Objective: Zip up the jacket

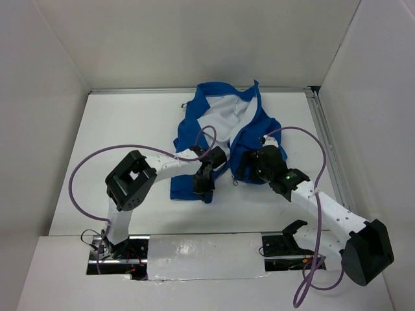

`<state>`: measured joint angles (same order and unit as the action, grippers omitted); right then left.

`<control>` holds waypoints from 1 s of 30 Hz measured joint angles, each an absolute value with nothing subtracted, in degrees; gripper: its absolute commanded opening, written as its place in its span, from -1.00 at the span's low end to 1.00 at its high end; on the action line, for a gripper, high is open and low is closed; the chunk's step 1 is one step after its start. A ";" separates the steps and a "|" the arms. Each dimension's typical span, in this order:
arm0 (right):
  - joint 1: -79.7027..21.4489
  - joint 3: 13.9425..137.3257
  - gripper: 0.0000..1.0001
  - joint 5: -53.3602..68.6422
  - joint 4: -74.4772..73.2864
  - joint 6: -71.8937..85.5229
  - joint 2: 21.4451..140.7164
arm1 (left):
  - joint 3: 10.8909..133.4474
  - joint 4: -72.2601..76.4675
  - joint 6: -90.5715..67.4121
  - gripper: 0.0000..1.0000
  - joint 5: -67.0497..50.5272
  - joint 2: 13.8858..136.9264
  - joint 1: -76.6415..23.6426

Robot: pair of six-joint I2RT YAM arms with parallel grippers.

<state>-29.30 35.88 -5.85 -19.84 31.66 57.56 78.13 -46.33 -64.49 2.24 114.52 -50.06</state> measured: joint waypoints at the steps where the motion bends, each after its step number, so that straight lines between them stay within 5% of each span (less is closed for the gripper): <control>1: -29.26 35.88 0.80 -5.85 -19.88 31.57 57.63 | 78.13 -46.54 -63.64 -0.79 1.74 114.76 -50.02; 4: -29.26 36.14 0.80 -6.50 -20.60 31.16 58.78 | 77.80 -46.04 -63.11 -1.00 0.73 114.91 -49.98; 30: -34.54 48.77 0.61 -17.74 -23.55 25.76 87.39 | 74.17 -40.80 -62.96 -1.00 0.30 110.74 -49.80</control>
<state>-34.54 48.77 -17.74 -23.55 25.76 87.39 74.17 -40.80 -62.96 0.30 110.74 -49.80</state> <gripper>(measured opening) 0.808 0.115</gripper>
